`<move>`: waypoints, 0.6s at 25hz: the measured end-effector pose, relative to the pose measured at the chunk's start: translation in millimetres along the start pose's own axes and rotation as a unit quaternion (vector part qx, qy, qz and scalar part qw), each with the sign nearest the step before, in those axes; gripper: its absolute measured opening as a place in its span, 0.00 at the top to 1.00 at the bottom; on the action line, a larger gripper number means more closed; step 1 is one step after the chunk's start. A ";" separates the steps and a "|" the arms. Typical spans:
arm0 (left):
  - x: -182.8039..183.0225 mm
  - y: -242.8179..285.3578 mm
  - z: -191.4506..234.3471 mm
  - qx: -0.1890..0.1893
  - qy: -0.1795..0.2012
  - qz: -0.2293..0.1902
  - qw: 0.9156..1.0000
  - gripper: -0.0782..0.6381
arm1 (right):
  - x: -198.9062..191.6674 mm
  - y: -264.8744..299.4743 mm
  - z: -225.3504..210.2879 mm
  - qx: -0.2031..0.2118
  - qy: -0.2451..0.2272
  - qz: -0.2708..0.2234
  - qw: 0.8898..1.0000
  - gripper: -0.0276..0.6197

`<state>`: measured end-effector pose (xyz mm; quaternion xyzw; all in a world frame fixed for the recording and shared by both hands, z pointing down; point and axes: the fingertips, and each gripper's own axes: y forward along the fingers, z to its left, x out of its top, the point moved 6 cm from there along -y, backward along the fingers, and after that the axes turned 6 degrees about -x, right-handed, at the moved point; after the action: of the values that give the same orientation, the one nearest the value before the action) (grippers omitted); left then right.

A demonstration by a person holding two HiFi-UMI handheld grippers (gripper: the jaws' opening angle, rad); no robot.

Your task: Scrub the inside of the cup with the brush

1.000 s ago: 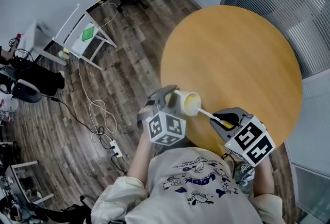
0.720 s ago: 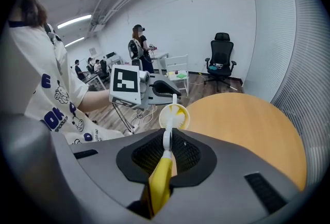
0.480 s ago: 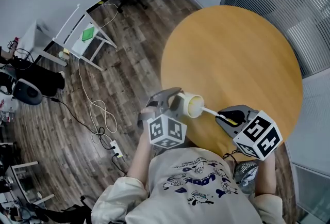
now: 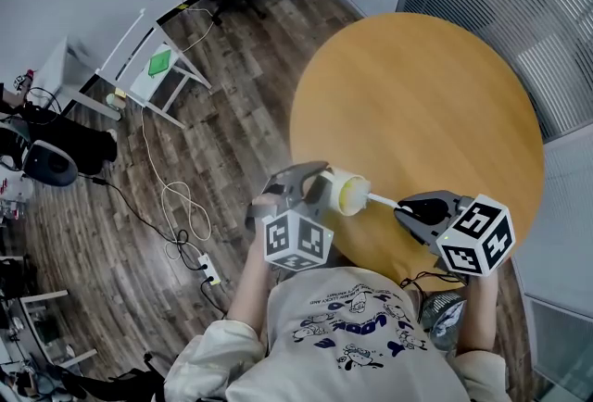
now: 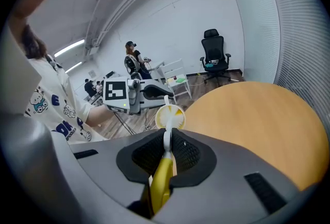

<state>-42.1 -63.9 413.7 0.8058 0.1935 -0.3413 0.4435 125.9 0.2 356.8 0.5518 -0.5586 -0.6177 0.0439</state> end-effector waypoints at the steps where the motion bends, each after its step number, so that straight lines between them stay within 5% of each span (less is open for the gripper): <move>1: -0.2 -0.7 0.3 -0.001 -0.001 -0.002 1.000 0.84 | -0.8 0.0 -1.1 0.002 0.008 -0.002 1.000 0.88; 15: 3.5 -4.3 9.2 0.011 -0.030 -0.020 0.999 0.84 | -6.7 -3.5 -12.7 0.014 0.071 -0.028 0.997 0.88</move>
<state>-45.9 -69.3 405.2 0.7960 0.1918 -0.3765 0.4334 139.8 -2.2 361.5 0.6099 -0.5475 -0.5700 0.0581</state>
